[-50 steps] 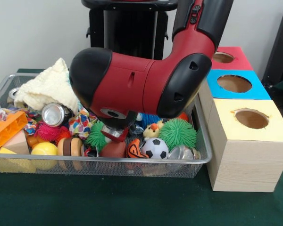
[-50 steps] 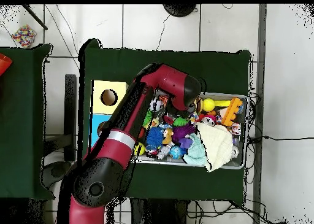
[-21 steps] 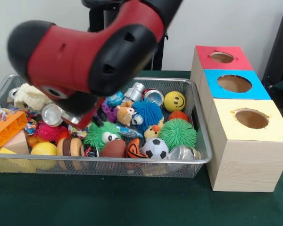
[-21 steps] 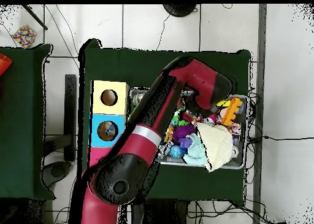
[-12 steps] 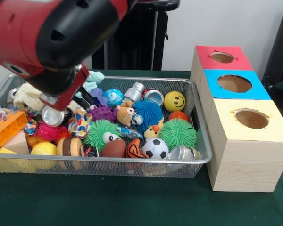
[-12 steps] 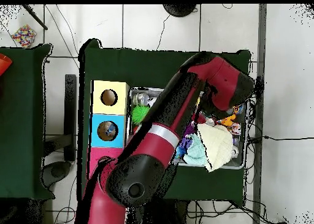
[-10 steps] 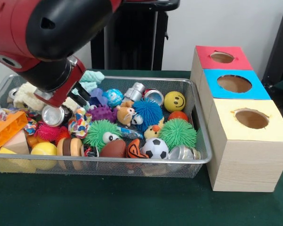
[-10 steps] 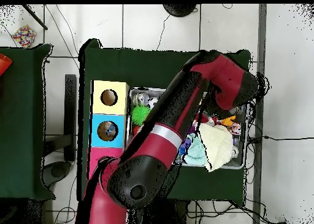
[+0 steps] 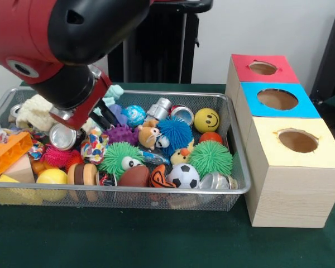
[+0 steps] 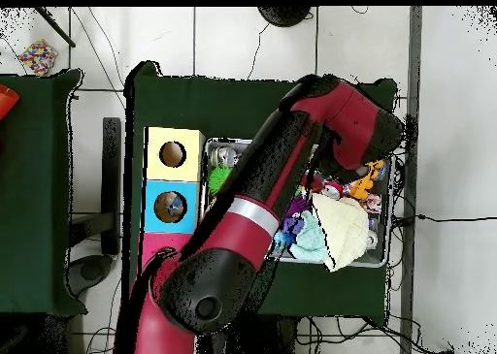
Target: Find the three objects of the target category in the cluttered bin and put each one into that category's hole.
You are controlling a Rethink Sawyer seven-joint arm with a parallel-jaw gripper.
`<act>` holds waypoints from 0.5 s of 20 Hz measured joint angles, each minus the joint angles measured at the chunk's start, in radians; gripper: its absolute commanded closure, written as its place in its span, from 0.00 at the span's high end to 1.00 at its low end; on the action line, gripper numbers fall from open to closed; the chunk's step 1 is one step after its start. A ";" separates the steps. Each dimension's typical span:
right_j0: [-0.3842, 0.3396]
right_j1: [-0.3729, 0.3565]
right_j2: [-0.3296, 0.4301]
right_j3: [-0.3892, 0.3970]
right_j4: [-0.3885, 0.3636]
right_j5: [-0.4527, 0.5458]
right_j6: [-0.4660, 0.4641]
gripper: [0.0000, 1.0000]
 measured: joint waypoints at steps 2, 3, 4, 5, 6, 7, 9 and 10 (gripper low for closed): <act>0.005 0.001 0.000 -0.001 0.007 0.014 0.000 0.00; 0.014 0.003 0.000 -0.003 0.019 0.036 0.000 0.00; 0.016 0.004 0.000 -0.004 0.022 0.043 0.000 0.00; 0.020 0.007 0.000 -0.006 0.026 0.056 0.000 0.00; 0.024 0.010 0.000 -0.008 0.030 0.068 0.000 0.00; 0.029 0.015 0.000 -0.011 0.034 0.082 0.000 0.00; 0.030 0.017 0.000 -0.012 0.035 0.086 0.000 0.00; 0.037 0.027 0.000 -0.013 0.037 0.103 0.000 0.00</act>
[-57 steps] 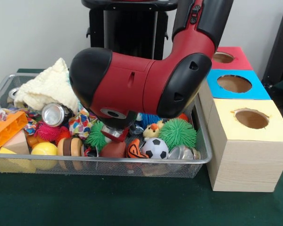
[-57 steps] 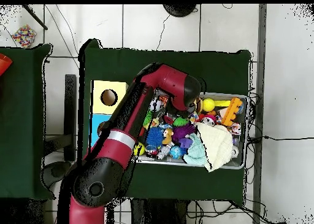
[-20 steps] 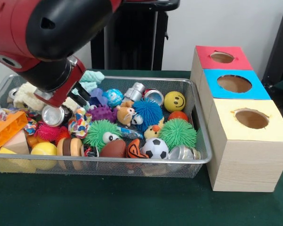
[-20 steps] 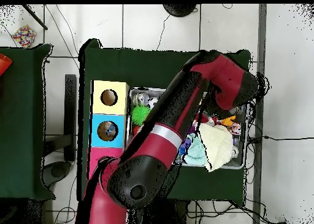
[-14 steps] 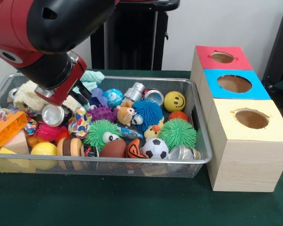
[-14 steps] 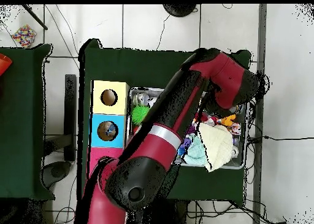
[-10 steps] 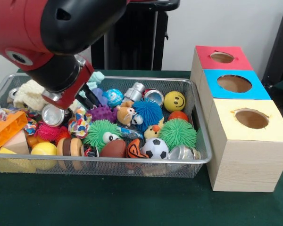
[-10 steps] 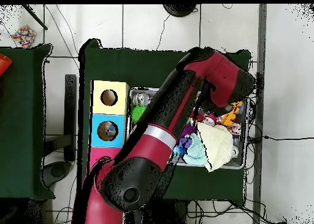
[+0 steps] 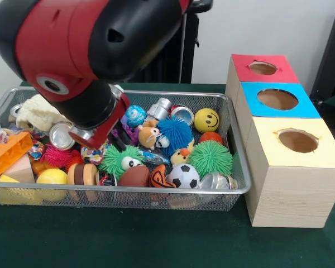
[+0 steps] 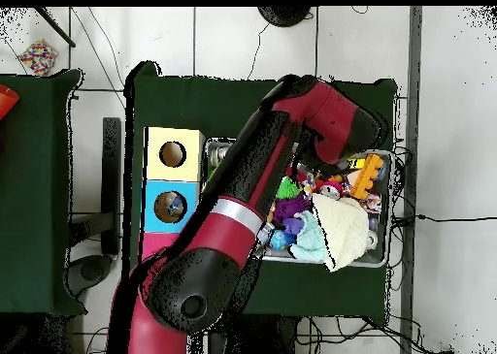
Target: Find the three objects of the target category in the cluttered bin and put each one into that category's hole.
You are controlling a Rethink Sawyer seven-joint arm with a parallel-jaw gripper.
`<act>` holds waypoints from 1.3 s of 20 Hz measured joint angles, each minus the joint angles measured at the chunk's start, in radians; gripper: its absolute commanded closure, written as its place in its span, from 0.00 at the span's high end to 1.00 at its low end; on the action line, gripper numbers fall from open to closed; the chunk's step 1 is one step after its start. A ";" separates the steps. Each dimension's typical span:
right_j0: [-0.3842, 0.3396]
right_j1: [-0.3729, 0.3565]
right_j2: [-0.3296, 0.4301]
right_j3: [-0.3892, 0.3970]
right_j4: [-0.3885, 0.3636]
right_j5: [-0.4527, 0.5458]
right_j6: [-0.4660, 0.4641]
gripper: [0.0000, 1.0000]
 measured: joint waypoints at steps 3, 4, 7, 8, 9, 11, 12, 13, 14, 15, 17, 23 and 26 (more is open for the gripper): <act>0.009 0.018 0.000 0.000 0.001 0.010 0.000 0.00; 0.011 0.023 0.000 0.000 0.001 0.010 0.000 0.00; 0.017 0.041 0.000 0.000 0.002 0.011 0.000 0.00; 0.019 0.049 0.000 0.000 0.002 0.011 0.000 0.00; 0.021 0.054 0.000 0.000 0.002 0.011 0.000 0.00; 0.024 0.064 0.000 0.000 0.002 0.011 0.000 0.00; 0.025 0.068 0.000 0.000 0.002 0.011 0.000 0.00; 0.026 0.070 0.000 0.000 0.002 0.011 0.000 0.00; 0.027 0.073 0.000 0.000 0.002 0.011 0.000 0.00; 0.029 0.077 0.000 0.000 0.002 0.011 0.000 0.00; 0.031 0.077 0.000 0.000 0.002 0.011 0.000 0.00; 0.040 0.077 0.000 0.000 0.002 0.011 0.000 0.00; 0.045 0.077 0.000 0.000 0.002 0.011 0.000 0.00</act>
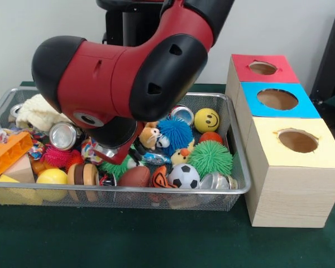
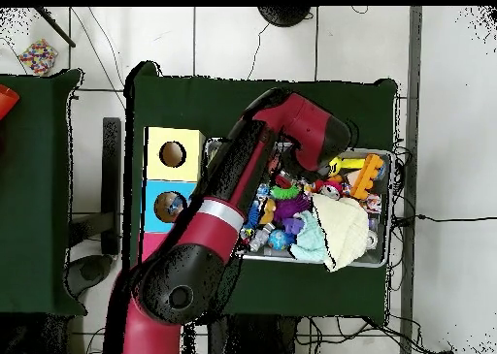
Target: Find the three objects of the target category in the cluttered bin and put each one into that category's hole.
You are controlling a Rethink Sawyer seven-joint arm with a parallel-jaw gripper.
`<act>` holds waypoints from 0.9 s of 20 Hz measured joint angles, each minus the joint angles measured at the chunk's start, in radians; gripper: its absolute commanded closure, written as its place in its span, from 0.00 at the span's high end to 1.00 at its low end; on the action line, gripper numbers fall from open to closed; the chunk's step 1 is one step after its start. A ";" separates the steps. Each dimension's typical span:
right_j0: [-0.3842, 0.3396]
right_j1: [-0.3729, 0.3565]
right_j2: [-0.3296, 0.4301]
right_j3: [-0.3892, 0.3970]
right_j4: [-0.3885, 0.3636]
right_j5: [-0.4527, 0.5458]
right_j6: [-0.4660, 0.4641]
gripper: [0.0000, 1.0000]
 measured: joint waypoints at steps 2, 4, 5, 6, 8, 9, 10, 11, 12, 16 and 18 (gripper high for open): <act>0.003 0.000 0.000 0.000 0.000 0.000 0.000 0.00; 0.006 0.000 0.000 0.000 0.000 0.000 0.000 0.00; 0.008 0.000 0.000 0.000 0.000 0.000 0.000 0.00; 0.014 0.000 0.000 0.000 0.000 0.000 0.000 1.00; 0.015 0.000 0.000 0.000 0.000 -0.001 0.000 1.00; 0.017 0.000 0.000 0.001 0.000 -0.005 0.000 1.00; 0.019 0.000 0.000 0.001 0.000 -0.009 0.000 1.00; 0.021 0.000 0.000 0.001 0.000 -0.014 0.000 1.00; 0.022 0.000 0.000 0.001 0.000 -0.017 0.000 1.00; 0.029 0.000 0.000 0.000 0.000 -0.026 0.000 1.00; 0.030 0.000 0.000 0.000 0.000 -0.025 0.000 1.00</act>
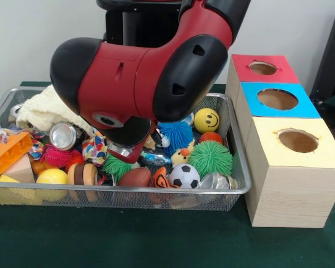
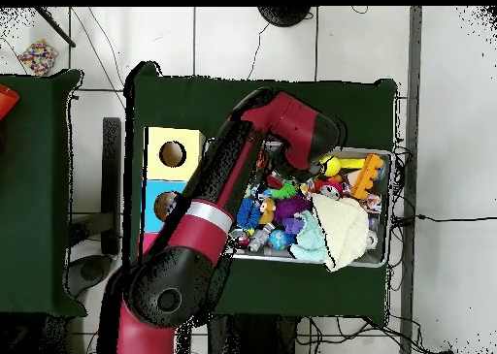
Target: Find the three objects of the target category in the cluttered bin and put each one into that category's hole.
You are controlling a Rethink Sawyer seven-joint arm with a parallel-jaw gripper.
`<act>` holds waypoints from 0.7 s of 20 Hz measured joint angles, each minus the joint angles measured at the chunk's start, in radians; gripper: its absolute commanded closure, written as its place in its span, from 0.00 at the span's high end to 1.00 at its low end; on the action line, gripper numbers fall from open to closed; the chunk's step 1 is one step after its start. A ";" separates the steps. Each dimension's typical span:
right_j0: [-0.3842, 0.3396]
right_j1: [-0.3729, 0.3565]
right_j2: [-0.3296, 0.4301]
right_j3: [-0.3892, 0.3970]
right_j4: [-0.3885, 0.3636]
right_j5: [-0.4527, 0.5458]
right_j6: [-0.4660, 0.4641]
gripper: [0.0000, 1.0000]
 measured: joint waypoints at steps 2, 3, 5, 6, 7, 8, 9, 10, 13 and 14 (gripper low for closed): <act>0.000 0.001 0.000 0.000 0.000 0.000 0.000 1.00; 0.000 0.001 0.000 0.000 0.000 0.000 0.000 1.00; 0.000 0.002 0.000 0.000 0.000 0.000 0.000 1.00; 0.001 0.003 0.000 0.000 0.000 0.000 0.000 1.00; 0.001 0.004 0.000 0.000 0.000 0.000 0.000 1.00; 0.001 0.005 0.000 0.000 0.000 0.000 0.000 1.00; 0.001 0.007 0.000 0.000 0.000 0.000 0.000 1.00; 0.002 0.009 0.000 0.000 0.000 0.000 0.000 1.00; 0.003 0.019 0.000 0.000 0.000 0.000 0.000 1.00; 0.004 0.023 0.000 0.000 0.000 0.000 0.000 1.00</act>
